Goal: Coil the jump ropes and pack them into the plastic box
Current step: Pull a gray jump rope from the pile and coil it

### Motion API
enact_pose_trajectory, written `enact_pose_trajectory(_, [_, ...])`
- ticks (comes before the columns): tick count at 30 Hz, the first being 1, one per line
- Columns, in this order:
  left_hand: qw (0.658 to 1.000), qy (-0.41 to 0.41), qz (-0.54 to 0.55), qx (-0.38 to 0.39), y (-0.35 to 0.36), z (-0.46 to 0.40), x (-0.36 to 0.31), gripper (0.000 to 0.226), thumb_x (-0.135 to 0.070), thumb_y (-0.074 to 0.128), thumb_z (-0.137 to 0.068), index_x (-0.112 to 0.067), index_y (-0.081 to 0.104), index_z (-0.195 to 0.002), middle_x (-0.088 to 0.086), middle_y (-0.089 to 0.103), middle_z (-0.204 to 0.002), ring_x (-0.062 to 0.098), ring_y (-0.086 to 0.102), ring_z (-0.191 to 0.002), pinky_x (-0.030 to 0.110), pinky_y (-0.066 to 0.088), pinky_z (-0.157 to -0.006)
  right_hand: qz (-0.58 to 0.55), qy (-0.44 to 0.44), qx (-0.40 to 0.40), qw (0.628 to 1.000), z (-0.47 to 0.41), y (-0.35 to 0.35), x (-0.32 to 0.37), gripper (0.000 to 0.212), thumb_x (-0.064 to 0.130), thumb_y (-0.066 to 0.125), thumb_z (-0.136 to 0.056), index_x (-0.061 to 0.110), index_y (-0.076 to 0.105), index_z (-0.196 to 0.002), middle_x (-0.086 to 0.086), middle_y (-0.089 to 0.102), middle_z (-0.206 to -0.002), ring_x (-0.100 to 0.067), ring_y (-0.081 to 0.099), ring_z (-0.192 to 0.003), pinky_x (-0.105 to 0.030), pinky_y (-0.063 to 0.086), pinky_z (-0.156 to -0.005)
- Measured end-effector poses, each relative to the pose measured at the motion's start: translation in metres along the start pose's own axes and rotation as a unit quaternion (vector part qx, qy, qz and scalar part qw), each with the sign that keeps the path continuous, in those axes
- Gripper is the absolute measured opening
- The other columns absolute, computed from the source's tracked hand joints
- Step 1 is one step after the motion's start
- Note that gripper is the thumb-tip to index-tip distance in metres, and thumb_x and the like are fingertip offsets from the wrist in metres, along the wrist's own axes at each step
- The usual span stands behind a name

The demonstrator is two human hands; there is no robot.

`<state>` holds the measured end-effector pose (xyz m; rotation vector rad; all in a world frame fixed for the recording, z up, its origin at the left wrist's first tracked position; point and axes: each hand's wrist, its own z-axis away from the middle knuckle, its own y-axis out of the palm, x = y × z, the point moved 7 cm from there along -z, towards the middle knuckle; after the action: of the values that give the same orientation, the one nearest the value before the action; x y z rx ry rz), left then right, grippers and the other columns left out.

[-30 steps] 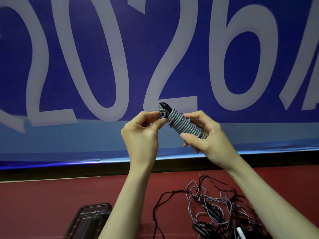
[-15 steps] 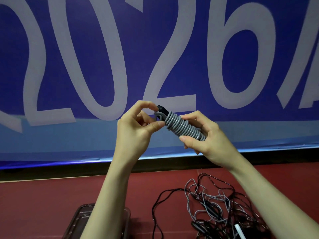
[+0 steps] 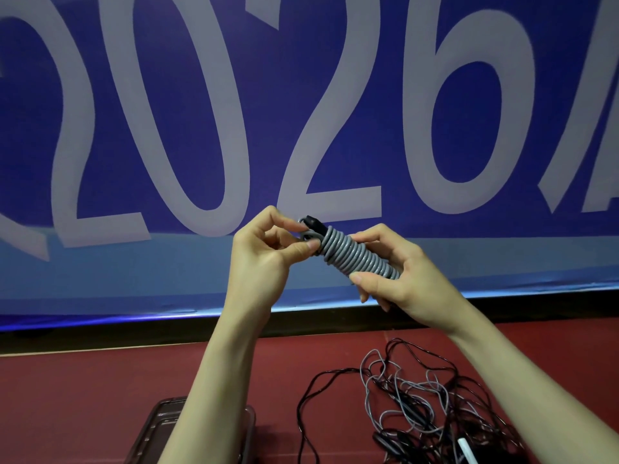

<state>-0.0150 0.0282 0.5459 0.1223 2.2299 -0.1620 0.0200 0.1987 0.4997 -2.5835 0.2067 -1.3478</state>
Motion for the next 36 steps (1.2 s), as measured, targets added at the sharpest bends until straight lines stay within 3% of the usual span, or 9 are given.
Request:
enact_pose_trajectory(4, [0.998,0.055,-0.023,-0.030,0.000,0.001,-0.001,0.023,0.003,0.077,-0.074,-0.011,0.059,-0.075,-0.003,0.060,-0.055,0.010,0.058,-0.057,0.018,0.049,-0.062,-0.018,0.000,-0.016,1.000,0.000,-0.001,-0.002,0.034,0.003,0.067,-0.086,0.022,0.055,-0.113,-0.002,0.064,-0.105,-0.021,0.061,-0.065,-0.031,0.046,-0.047])
enact_pose_trajectory(10, [0.995,0.055,-0.018,-0.080,0.002,0.005,0.010,0.026,0.000,0.077,-0.075,-0.008,0.054,-0.067,0.001,0.068,-0.065,0.011,0.060,-0.055,0.020,0.047,-0.052,0.036,0.000,-0.036,0.999,0.000,-0.003,-0.001,0.035,0.002,0.068,-0.086,0.023,0.056,-0.111,-0.008,0.064,-0.104,-0.015,0.060,-0.064,-0.014,0.044,-0.052])
enact_pose_trajectory(14, [0.998,0.024,0.000,-0.050,0.011,0.007,0.015,0.015,0.003,0.071,-0.081,-0.004,0.060,-0.074,0.005,0.072,-0.070,0.016,0.072,-0.069,0.020,0.053,-0.065,0.092,0.000,-0.055,0.994,0.002,-0.014,-0.005,0.033,0.021,0.069,-0.080,0.036,0.056,-0.107,-0.002,0.065,-0.096,-0.032,0.057,-0.069,-0.030,0.048,-0.055])
enact_pose_trajectory(16, [0.999,0.004,0.022,-0.036,0.015,0.008,0.016,0.009,-0.003,0.068,-0.085,-0.005,0.062,-0.078,0.006,0.073,-0.072,0.016,0.073,-0.073,0.019,0.052,-0.066,0.109,-0.001,-0.066,0.992,0.004,-0.018,-0.005,0.033,0.025,0.068,-0.078,0.039,0.056,-0.105,0.001,0.064,-0.094,-0.033,0.056,-0.070,-0.034,0.048,-0.057])
enact_pose_trajectory(19, [0.997,-0.031,0.059,-0.032,0.017,0.008,0.020,0.009,-0.011,0.067,-0.088,-0.009,0.063,-0.080,0.006,0.074,-0.075,0.017,0.073,-0.077,0.020,0.052,-0.067,0.123,-0.008,-0.069,0.990,0.005,-0.019,-0.005,0.034,0.025,0.068,-0.077,0.040,0.056,-0.106,0.005,0.064,-0.094,-0.028,0.058,-0.071,-0.035,0.050,-0.060])
enact_pose_trajectory(23, [0.996,-0.055,0.070,-0.014,0.018,0.006,0.024,0.011,-0.004,0.064,-0.088,-0.015,0.063,-0.091,0.004,0.072,-0.074,0.017,0.072,-0.079,0.017,0.050,-0.068,0.131,-0.005,-0.065,0.989,0.005,-0.020,-0.007,0.037,0.016,0.072,-0.083,0.039,0.056,-0.107,0.007,0.063,-0.093,-0.022,0.057,-0.067,-0.032,0.048,-0.056])
enact_pose_trajectory(28, [0.995,-0.082,0.060,-0.015,0.017,0.006,0.028,0.021,0.003,0.056,-0.086,-0.017,0.064,-0.085,0.004,0.066,-0.070,0.011,0.068,-0.067,0.015,0.048,-0.063,0.159,-0.010,-0.047,0.986,0.005,-0.014,-0.004,0.039,0.011,0.072,-0.084,0.038,0.055,-0.106,0.010,0.063,-0.097,-0.030,0.060,-0.077,-0.040,0.050,-0.067])
enact_pose_trajectory(33, [0.995,-0.090,0.028,-0.023,0.011,0.002,0.030,0.019,0.000,0.059,-0.085,-0.018,0.061,-0.082,0.007,0.065,-0.070,0.012,0.067,-0.061,0.015,0.049,-0.061,0.222,-0.036,-0.041,0.973,0.004,-0.009,0.006,0.035,0.011,0.070,-0.084,0.030,0.056,-0.109,0.003,0.062,-0.086,-0.019,0.053,-0.063,-0.034,0.046,-0.059])
enact_pose_trajectory(36, [0.995,-0.098,0.013,-0.026,0.011,0.004,0.033,0.010,-0.005,0.063,-0.087,-0.015,0.060,-0.088,0.008,0.066,-0.071,0.016,0.071,-0.063,0.017,0.049,-0.061,0.277,-0.047,-0.041,0.959,0.005,-0.009,0.010,0.033,0.012,0.070,-0.084,0.027,0.055,-0.111,0.011,0.056,-0.077,-0.009,0.047,-0.059,-0.023,0.039,-0.052])
